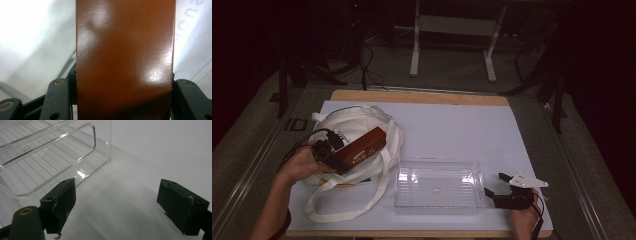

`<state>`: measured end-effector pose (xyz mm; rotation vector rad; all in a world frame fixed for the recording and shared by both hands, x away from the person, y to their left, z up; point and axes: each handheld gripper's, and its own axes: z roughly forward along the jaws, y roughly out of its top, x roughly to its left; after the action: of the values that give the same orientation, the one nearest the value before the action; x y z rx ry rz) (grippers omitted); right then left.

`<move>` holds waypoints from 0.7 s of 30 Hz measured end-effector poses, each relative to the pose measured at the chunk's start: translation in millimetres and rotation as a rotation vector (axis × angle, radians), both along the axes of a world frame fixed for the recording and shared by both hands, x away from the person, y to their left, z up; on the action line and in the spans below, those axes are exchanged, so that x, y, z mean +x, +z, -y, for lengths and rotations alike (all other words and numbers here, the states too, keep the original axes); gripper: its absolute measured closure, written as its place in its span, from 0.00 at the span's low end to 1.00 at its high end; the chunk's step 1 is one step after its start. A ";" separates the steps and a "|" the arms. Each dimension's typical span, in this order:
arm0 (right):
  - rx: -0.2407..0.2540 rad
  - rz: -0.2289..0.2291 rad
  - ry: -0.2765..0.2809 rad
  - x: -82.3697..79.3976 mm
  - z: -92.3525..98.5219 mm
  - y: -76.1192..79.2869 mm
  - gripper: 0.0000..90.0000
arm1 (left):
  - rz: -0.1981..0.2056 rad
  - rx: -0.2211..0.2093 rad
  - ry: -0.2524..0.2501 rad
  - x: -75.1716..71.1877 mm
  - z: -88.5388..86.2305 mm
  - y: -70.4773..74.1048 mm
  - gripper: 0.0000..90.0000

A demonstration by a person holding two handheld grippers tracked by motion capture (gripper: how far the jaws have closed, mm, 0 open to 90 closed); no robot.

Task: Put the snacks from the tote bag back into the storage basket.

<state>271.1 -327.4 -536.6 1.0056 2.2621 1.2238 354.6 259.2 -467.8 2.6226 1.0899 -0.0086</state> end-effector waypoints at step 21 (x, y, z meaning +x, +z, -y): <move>-0.002 0.000 0.000 0.1 -0.2 -0.1 0.17 | 0.070 -0.116 -0.047 -18.9 -20.1 34.6 0.48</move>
<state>271.2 -327.2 -536.6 1.0045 2.2626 1.2208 335.7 279.3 -433.2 2.5250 0.9742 0.0098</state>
